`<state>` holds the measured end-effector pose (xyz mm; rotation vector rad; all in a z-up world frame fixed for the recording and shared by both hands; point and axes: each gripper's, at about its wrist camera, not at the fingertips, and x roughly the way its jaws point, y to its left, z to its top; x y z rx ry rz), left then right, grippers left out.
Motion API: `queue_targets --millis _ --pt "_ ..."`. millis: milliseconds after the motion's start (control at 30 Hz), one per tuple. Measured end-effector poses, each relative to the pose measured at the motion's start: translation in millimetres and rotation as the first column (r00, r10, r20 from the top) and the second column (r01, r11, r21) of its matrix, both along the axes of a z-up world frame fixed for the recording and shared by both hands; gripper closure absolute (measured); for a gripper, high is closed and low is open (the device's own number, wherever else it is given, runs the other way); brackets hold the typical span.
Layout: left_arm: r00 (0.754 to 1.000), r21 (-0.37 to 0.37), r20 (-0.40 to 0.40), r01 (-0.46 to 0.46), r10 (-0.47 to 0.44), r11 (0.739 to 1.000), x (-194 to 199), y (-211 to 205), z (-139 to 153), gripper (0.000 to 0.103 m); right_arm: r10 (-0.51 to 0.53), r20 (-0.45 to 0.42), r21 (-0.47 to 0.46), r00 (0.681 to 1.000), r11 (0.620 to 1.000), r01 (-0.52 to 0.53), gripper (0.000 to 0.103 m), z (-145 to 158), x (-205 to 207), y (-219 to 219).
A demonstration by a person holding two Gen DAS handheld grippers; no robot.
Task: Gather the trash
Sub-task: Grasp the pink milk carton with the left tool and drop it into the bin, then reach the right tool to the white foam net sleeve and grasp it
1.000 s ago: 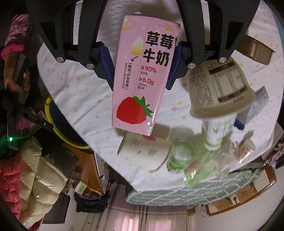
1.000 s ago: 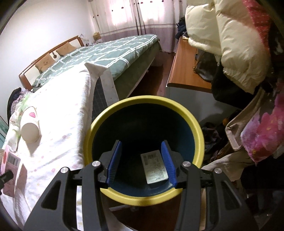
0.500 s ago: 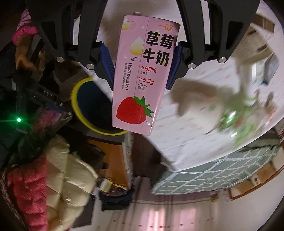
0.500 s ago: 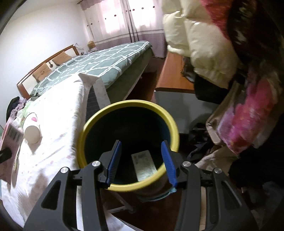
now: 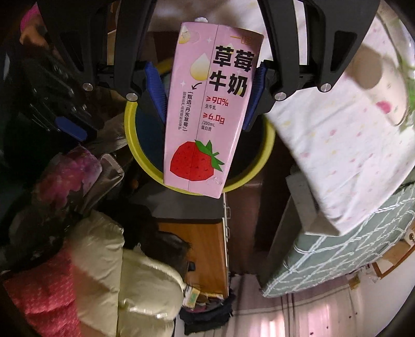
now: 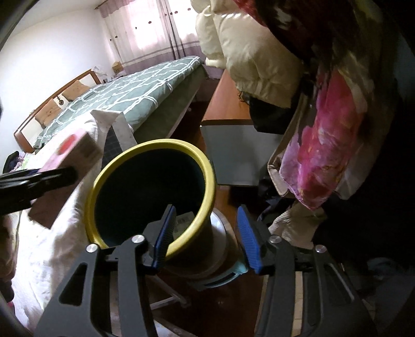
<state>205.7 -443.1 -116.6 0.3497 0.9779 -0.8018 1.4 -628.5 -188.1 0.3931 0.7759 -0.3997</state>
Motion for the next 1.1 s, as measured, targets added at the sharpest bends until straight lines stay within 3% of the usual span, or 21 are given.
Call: queue_targets --millis 133,167,233,367,467,667,767,933,1067,1100 --pt "1.000 0.026 -0.004 0.002 -0.001 1.000 13 -21 -15 0.046 -0.002 -0.003 0.005 1.000 1.000 0.003 0.049 -2 1 -1" --pt "1.000 0.028 0.001 -0.002 0.002 1.000 15 -24 -17 0.033 -0.003 -0.004 0.006 1.000 1.000 0.003 0.049 -2 1 -1" --pt "0.999 0.025 0.029 -0.019 0.018 1.000 19 -27 -18 0.021 -0.003 -0.008 0.009 1.000 1.000 0.003 0.049 -2 2 0" --pt "0.998 -0.004 0.038 -0.039 0.039 0.999 20 -16 -7 0.019 0.011 -0.003 0.005 1.000 1.000 -0.011 0.048 0 3 7" --pt "0.997 -0.053 0.045 -0.055 0.057 0.997 13 11 12 0.018 0.035 0.005 0.005 0.999 0.999 -0.035 0.048 4 5 18" --pt "0.978 -0.154 0.135 -0.139 0.160 0.978 -9 107 56 0.010 0.123 0.022 -0.016 0.992 0.992 -0.122 0.045 19 16 57" --pt "0.952 -0.183 0.177 -0.216 0.248 0.959 -21 167 72 0.010 0.178 0.026 -0.029 0.984 0.984 -0.177 0.045 25 23 83" --pt "0.882 -0.226 0.223 -0.367 0.415 0.902 -52 276 87 0.006 0.305 0.026 -0.043 0.952 0.952 -0.303 0.044 34 34 136" --pt "0.809 -0.235 0.260 -0.476 0.527 0.847 -81 346 90 0.006 0.424 0.019 -0.048 0.906 0.905 -0.423 0.044 39 41 182" --pt "0.774 -0.239 0.279 -0.517 0.568 0.822 -91 369 90 0.006 0.453 0.019 -0.046 0.892 0.891 -0.451 0.044 39 41 194"
